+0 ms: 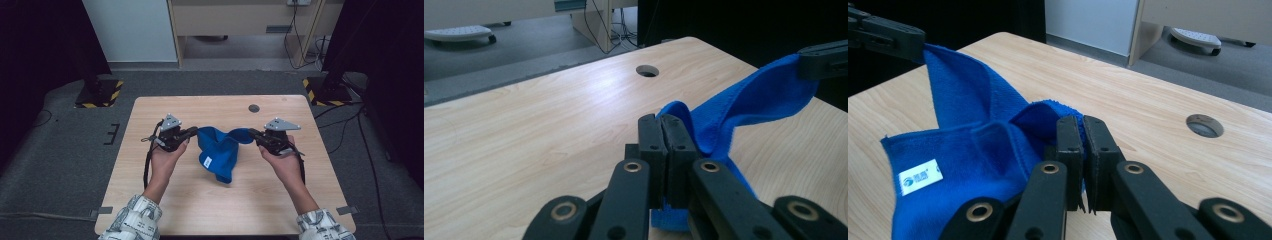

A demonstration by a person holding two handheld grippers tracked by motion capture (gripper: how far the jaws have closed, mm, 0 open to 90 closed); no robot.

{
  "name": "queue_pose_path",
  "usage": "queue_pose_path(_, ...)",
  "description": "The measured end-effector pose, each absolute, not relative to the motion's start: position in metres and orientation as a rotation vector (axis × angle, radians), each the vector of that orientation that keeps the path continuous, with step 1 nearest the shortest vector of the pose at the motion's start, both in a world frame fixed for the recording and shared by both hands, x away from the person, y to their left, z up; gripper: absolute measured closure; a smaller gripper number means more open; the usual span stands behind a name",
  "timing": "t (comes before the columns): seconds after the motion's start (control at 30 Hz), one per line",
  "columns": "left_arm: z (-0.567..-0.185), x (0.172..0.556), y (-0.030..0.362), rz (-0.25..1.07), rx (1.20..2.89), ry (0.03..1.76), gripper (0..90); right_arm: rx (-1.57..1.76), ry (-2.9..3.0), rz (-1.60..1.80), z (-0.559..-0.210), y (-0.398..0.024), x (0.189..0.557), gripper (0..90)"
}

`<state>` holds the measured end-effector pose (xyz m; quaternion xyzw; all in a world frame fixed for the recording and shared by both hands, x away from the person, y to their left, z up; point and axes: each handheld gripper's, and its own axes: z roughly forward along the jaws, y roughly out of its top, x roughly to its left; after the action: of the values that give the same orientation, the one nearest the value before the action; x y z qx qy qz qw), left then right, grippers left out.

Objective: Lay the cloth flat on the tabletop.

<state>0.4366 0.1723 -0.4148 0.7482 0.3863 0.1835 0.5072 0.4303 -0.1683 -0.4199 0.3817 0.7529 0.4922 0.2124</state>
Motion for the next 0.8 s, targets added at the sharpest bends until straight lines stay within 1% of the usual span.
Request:
queue_pose_path(0.37,-0.397,0.442,0.171,0.456,1.809,0.908,88.7,1.073,2.097,1.348,-0.408,-0.185,0.437,87.0)
queue_pose_path(0.8,-0.391,0.446,0.176,0.467,1.819,0.905,88.7,1.07,2.092,1.354,-0.4,-0.189,0.442,87.0)
